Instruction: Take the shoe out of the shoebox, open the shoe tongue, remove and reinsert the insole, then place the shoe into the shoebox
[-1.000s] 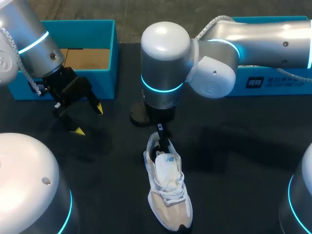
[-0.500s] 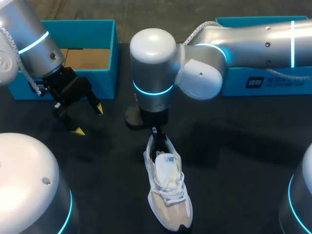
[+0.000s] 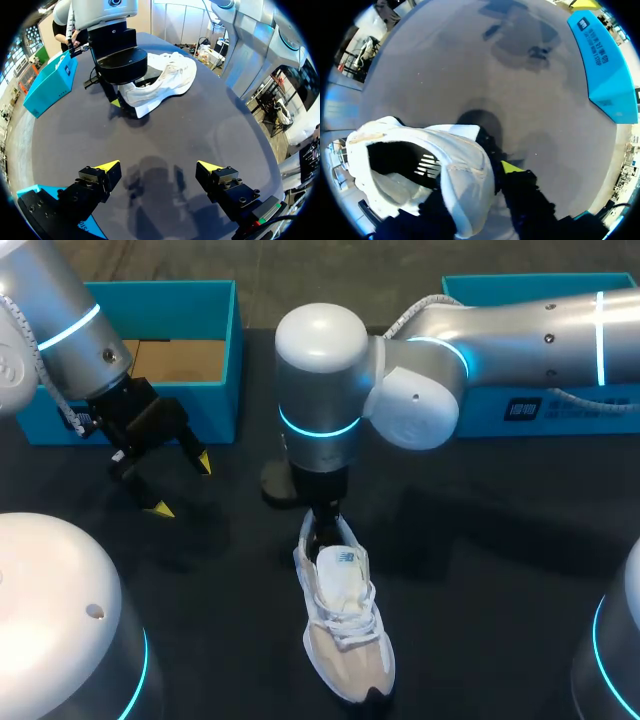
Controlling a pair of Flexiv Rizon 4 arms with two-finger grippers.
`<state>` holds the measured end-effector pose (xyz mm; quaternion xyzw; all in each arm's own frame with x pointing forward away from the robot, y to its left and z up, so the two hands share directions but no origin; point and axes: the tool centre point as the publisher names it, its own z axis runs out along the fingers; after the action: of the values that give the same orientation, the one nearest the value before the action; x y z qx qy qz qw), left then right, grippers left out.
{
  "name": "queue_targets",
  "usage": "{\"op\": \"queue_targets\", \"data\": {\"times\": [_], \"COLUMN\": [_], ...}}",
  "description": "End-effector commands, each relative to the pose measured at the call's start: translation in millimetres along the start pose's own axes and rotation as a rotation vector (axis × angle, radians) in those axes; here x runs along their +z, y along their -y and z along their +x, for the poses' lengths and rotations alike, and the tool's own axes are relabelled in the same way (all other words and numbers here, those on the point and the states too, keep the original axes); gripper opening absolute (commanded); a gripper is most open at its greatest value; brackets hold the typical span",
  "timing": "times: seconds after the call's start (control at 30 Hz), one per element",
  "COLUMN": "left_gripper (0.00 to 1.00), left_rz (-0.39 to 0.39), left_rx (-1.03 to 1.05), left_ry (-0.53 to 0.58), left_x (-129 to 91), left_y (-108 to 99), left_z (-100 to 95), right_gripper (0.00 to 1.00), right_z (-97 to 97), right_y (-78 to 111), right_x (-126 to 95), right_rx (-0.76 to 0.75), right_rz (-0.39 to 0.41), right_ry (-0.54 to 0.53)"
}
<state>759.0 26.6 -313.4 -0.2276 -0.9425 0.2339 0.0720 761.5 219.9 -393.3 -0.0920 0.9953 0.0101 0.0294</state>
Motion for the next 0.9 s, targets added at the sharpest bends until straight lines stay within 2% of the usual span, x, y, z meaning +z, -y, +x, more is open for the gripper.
{"op": "queue_targets", "data": {"times": [0.03,0.33,0.63,0.7,0.83,0.9], "left_gripper": [1.00,1.00,1.00,1.00,1.00,1.00], "left_rz": [-0.003,-0.003,-0.003,-0.003,-0.003,-0.003], "left_rx": [0.000,0.000,0.000,0.000,0.000,0.000], "left_ry": [0.000,0.000,0.000,0.000,0.000,0.000], "left_x": [0,0,0,0,0,0], "left_y": [0,0,0,0,0,0], "left_z": [0.8,0.8,0.8,0.8,0.8,0.8], "right_gripper": [0.00,0.00,0.00,0.00,0.00,0.00], "right_z": [6.5,-4.1,-33.7,-42.4,-58.3,-60.8], "right_y": [4.2,20.9,54.0,57.5,66.1,68.4], "right_x": [-10,-40,-106,-125,-153,-157], "right_rx": [0.011,0.042,0.065,0.064,0.050,0.055], "right_rz": [-0.004,0.038,0.121,0.172,0.158,0.142], "right_ry": [0.027,0.062,0.115,0.127,0.156,0.159]}}
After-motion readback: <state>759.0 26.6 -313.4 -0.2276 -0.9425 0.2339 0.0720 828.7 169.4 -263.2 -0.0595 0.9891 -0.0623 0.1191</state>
